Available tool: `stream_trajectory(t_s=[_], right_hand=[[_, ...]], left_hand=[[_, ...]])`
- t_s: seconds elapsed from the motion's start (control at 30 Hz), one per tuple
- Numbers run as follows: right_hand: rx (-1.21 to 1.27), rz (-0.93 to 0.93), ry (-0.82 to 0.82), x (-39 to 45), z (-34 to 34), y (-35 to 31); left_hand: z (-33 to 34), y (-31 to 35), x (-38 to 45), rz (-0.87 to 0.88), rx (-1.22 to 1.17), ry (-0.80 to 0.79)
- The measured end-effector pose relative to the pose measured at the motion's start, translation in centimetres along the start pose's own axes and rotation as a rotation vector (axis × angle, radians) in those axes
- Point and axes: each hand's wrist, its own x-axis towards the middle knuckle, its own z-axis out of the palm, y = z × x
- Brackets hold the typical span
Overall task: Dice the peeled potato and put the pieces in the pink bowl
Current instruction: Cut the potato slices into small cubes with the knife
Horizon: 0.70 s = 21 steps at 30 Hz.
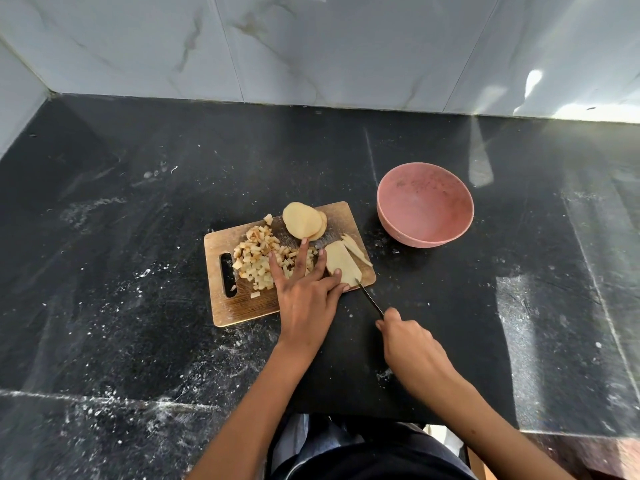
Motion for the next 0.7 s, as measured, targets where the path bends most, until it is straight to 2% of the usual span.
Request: stream_trajectory(t_s=[0.27, 0.53, 0.7], right_hand=[[0.055, 0.012, 0.02, 0.0, 0.3, 0.7], [0.179, -0.028, 0.11, 0.6, -1.5, -1.1], [0.171, -0.027, 0.095, 3.5, -1.9, -3.3]], left_hand=[[0.0, 0.1, -0.3, -0.001, -0.01, 0.019], [-0.4, -0.1, -0.1, 0.034, -0.039, 0.08], [-0.4, -0.2, 0.0, 0.049, -0.07, 0.095]])
